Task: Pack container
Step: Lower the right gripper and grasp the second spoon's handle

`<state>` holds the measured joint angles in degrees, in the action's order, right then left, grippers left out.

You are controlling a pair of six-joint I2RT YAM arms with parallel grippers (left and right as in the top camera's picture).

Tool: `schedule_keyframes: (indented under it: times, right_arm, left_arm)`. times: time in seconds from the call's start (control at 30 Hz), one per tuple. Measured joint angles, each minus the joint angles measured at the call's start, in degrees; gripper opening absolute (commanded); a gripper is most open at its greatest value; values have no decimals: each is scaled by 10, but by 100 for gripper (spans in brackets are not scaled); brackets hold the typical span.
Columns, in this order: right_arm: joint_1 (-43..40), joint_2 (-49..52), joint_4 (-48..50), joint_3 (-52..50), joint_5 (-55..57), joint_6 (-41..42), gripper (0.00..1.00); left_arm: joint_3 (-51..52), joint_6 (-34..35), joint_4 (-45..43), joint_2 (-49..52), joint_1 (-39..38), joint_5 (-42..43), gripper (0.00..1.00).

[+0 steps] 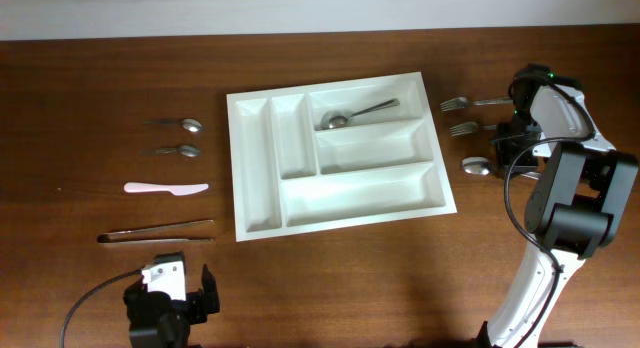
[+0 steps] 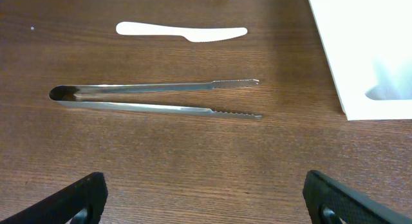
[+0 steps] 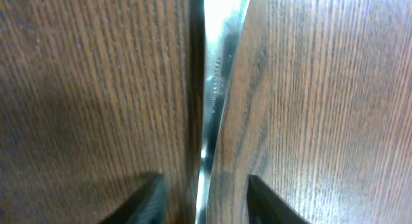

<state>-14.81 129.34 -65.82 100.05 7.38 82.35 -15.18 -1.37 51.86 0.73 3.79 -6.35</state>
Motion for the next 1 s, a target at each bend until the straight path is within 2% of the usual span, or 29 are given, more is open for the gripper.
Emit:
schedule_keyframes:
  times: [0.33,0.4,0.47,0.63,1.0]
  right_arm:
    - [0,-9,44,-33,0,0,43]
    - [0,-22,67,-55,0,0,33]
    - [0,-34,100,-78,-1,1,4]
    - [0,-41,133,-91,-7,-35,4]
    - [0,-42,142,-91,-15,-96,4]
  left_arm:
    - [0,0,0,0,0,0,99]
    - [0,0,0,0,0,0,99]
    - [0,0,0,0,0,0,99]
    - [0,0,0,0,0,0,99]
    - [0,0,0,0,0,0,99]
